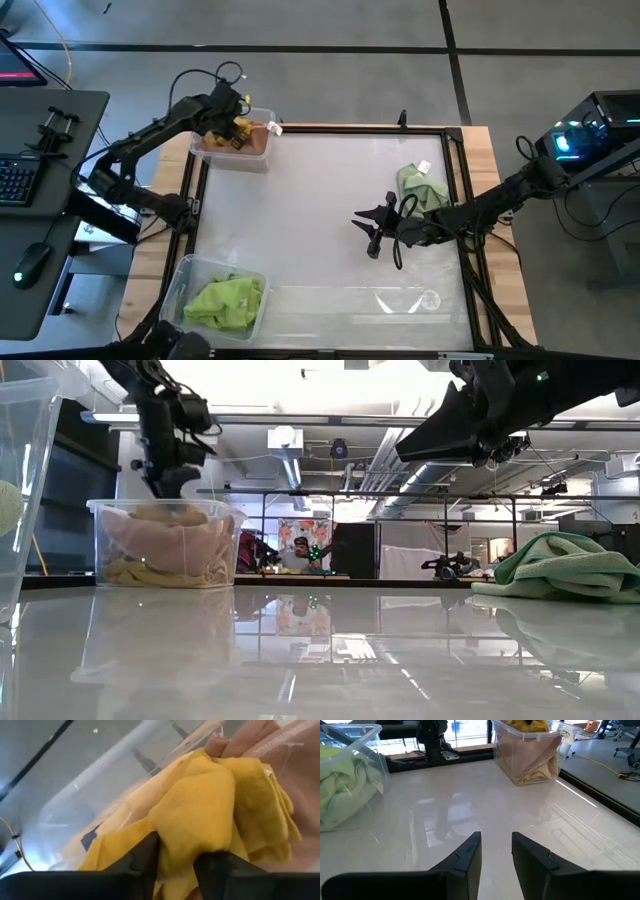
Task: Sort towels by color in basket
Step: Put the yellow towel into the top transparent bin, then put the green towel into the bottom transparent bin
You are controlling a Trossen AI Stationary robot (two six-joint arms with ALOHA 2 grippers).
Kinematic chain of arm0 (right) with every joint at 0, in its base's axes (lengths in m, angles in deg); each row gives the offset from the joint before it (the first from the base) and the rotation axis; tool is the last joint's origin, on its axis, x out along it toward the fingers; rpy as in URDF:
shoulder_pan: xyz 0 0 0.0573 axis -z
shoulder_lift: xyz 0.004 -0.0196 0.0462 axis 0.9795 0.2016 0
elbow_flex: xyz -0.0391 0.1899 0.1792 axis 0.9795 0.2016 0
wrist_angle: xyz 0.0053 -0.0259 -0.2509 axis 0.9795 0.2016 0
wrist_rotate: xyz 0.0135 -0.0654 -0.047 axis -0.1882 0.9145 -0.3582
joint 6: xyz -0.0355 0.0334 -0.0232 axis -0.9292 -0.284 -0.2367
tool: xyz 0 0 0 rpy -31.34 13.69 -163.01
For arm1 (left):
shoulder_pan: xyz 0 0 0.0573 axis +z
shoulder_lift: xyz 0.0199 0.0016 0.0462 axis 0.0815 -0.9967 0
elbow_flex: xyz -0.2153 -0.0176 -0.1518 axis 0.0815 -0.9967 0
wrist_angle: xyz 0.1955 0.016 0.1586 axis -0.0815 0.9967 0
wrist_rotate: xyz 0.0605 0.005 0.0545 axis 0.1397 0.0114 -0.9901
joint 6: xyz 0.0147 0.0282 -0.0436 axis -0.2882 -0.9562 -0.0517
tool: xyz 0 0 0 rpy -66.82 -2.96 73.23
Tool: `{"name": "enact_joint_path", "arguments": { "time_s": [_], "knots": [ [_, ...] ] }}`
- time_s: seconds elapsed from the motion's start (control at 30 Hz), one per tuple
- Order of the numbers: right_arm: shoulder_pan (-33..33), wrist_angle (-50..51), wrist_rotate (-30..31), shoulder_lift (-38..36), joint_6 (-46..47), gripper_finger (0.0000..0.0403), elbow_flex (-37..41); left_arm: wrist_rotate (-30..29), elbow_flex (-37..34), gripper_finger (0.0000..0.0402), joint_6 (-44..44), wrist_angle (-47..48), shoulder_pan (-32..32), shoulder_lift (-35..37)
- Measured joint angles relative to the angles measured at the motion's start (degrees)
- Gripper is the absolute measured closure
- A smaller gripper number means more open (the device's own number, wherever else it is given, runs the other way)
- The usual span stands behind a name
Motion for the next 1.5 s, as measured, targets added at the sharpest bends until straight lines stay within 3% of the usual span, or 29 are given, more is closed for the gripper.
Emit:
{"name": "enact_joint_path", "arguments": {
  "time_s": [0.27,0.4,0.53,0.7,0.83,1.03,1.13,1.27,1.4,1.5],
  "knots": [
    [0.0,0.0,0.0,0.0,0.0,0.03,0.0,0.0,5.0,0.0198,0.6,6.4,0.0,7.8],
    [0.0,0.0,0.1,0.0,0.2,0.03,0.0,0.6,8.3,0.0171,5.2,8.2,-0.9,11.9],
    [0.0,0.7,1.9,0.0,0.2,0.03,0.0,7.8,7.4,0.0168,6.2,5.6,-4.3,16.8],
    [1.3,6.4,0.8,0.0,3.8,0.03,0.0,17.1,0.9,0.0171,6.6,-4.9,-13.6,22.3],
    [3.3,17.4,0.8,-1.7,6.5,0.0294,-0.2,17.7,-6.1,0.0172,7.1,-16.5,-23.1,24.7],
    [6.7,49.0,-2.1,-8.8,18.7,0.0243,-6.4,16.3,-14.9,0.0172,-2.6,-34.2,-37.7,24.4],
    [7.5,59.4,-4.2,-11.4,22.1,0.0214,-9.2,14.1,-17.7,0.0172,-5.4,-42.7,-42.9,23.1],
    [9.4,74.0,-1.7,-12.4,31.8,0.0201,-10.2,13.5,-19.7,0.0172,-5.9,-50.2,-48.2,21.2],
    [12.2,82.9,0.6,-12.2,43.9,0.0201,-8.5,13.4,-19.8,0.0172,-5.9,-53.7,-52.5,17.9],
    [14.0,82.8,2.3,-12.2,47.6,0.0201,-5.5,13.4,-19.8,0.0172,-6.3,-57.6,-55.0,14.4]
  ]
}}
